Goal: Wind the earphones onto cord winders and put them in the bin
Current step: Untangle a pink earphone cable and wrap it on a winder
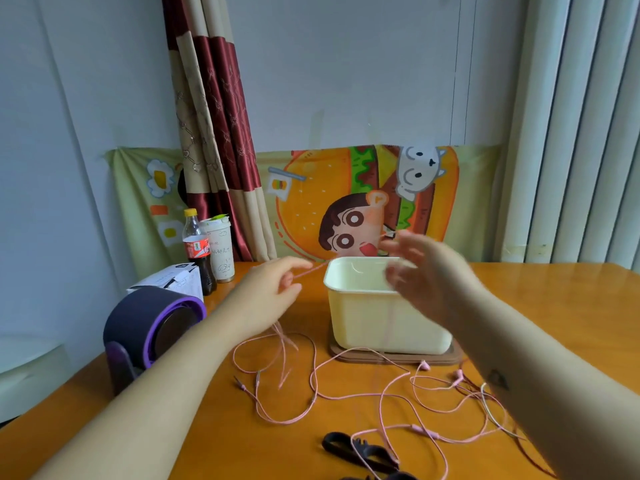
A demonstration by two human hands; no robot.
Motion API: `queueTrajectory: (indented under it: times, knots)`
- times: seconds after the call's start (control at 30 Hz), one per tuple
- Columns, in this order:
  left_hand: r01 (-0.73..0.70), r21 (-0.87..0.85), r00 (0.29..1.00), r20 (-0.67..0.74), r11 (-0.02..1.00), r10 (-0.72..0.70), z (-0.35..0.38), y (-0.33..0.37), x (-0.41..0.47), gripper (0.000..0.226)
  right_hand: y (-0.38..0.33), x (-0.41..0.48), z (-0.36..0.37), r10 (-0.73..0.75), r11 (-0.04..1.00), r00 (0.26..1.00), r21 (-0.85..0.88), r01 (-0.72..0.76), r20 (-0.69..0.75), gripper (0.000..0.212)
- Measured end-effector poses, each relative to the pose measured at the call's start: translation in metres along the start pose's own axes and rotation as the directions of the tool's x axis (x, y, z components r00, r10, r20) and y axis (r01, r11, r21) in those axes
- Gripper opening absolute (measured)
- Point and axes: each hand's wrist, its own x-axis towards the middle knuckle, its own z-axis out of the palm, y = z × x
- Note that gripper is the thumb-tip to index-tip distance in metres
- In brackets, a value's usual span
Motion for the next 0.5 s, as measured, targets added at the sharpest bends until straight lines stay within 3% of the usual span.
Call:
queueTrajectory:
  times: [0.07,0.1,0.17,0.23,0.27,0.3,0.33,0.37,0.4,0.43,0.5]
  knots:
    - [0.123,-0.079,0.992,-0.027,0.989,-0.126,-0.003,-0.022,-0.001,0.027,-0.016,0.005,-0.023,-0.024,0.885,0.988,0.456,0.092,-0.153,0.013]
    - [0.163,-0.093,0.985,-0.036,0.982,-0.167,-0.004,-0.032,-0.003,0.024,-0.021,0.005,-0.031,-0.039,0.815,0.979,0.560,0.148,-0.201,0.019]
    - [0.212,-0.095,0.975,-0.047,0.973,-0.217,-0.003,-0.042,-0.006,0.019,-0.026,0.007,-0.043,-0.104,0.783,0.950,0.564,0.261,-0.295,0.026]
    - [0.256,-0.111,0.961,-0.076,0.960,-0.265,-0.002,-0.047,-0.005,0.013,-0.024,0.008,-0.045,-0.279,0.852,0.887,0.331,0.406,-0.369,0.025]
    - [0.277,-0.111,0.953,-0.097,0.955,-0.287,-0.001,-0.047,-0.004,0.012,-0.021,0.007,-0.046,-0.460,0.864,0.811,0.027,0.502,-0.361,0.024]
    - [0.296,-0.111,0.943,-0.124,0.949,-0.309,-0.001,-0.047,-0.003,0.012,-0.017,0.006,-0.047,-0.651,0.751,0.712,-0.352,0.558,-0.262,0.024]
    - [0.306,-0.129,0.933,-0.155,0.943,-0.323,-0.002,-0.047,-0.002,0.015,-0.012,0.005,-0.048,-0.769,0.516,0.636,-0.654,0.553,-0.069,0.023]
    - [0.309,-0.142,0.927,-0.177,0.940,-0.332,-0.003,-0.047,0.000,0.019,-0.006,0.006,-0.048,-0.785,0.264,0.605,-0.811,0.522,0.134,0.021]
    - [0.304,-0.141,0.928,-0.181,0.942,-0.326,-0.005,-0.043,0.002,0.023,0.000,0.005,-0.045,-0.732,0.069,0.619,-0.873,0.483,0.285,0.018]
    - [0.289,-0.131,0.938,-0.162,0.948,-0.308,-0.007,-0.039,0.002,0.028,0.005,0.004,-0.041,-0.656,-0.058,0.657,-0.893,0.447,0.372,0.016]
    - [0.224,-0.155,0.967,-0.089,0.962,-0.239,-0.008,-0.024,0.004,0.036,0.014,0.001,-0.028,-0.513,-0.161,0.744,-0.900,0.406,0.428,0.023]
